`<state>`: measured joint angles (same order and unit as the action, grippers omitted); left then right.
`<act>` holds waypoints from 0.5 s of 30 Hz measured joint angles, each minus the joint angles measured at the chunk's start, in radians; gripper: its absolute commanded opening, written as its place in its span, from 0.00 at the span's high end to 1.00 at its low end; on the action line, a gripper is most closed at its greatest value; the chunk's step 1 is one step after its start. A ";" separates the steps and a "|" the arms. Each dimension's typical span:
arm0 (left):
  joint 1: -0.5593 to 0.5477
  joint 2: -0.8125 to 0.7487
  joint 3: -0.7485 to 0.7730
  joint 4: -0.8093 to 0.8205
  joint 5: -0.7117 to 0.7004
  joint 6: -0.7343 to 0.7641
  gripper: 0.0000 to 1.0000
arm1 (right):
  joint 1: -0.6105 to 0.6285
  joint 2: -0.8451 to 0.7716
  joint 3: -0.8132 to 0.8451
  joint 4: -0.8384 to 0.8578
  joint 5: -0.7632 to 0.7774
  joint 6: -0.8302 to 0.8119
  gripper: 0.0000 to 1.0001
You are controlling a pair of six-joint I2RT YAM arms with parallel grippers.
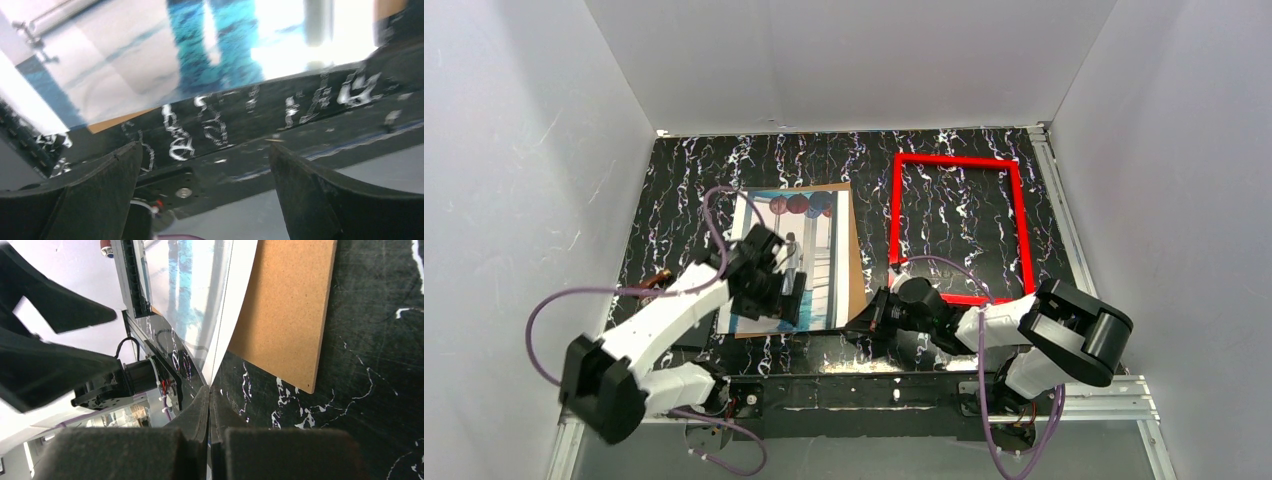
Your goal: Take the photo out of the frame
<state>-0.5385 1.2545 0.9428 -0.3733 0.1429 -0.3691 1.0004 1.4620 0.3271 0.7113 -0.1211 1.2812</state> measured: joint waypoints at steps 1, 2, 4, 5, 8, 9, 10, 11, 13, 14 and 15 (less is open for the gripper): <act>-0.026 -0.076 -0.071 0.027 -0.036 0.008 0.02 | -0.005 0.000 0.000 0.000 -0.009 0.002 0.99; -0.050 -0.142 -0.134 0.051 -0.071 0.015 0.02 | -0.010 0.000 0.000 -0.002 -0.018 0.003 0.99; -0.105 -0.237 -0.236 0.091 -0.134 0.030 0.02 | -0.021 0.000 0.004 -0.008 -0.037 0.003 0.99; -0.137 -0.268 -0.273 0.106 -0.161 0.039 0.02 | -0.027 0.000 0.006 -0.011 -0.048 0.003 0.99; -0.237 -0.271 -0.318 0.161 -0.235 0.077 0.03 | -0.042 -0.001 0.019 -0.024 -0.084 0.002 0.99; -0.272 -0.255 -0.319 0.183 -0.261 0.094 0.05 | -0.045 -0.002 0.024 -0.030 -0.092 0.002 0.99; -0.306 -0.240 -0.319 0.207 -0.288 0.113 0.06 | -0.048 -0.005 0.027 -0.035 -0.100 0.002 0.99; -0.356 -0.217 -0.319 0.244 -0.329 0.142 0.07 | -0.051 -0.011 0.032 -0.043 -0.107 0.002 0.99; -0.442 -0.182 -0.326 0.317 -0.396 0.198 0.07 | -0.056 -0.024 0.039 -0.063 -0.117 0.002 0.99; -0.487 -0.167 -0.337 0.369 -0.434 0.233 0.07 | -0.060 -0.034 0.043 -0.078 -0.121 0.002 0.99; -0.525 -0.153 -0.354 0.423 -0.467 0.267 0.07 | -0.065 -0.048 0.045 -0.091 -0.125 0.002 0.99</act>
<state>-1.0637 1.1011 0.5888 0.0494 -0.3237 -0.1020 0.9356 1.4139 0.3721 0.6201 -0.2459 1.2835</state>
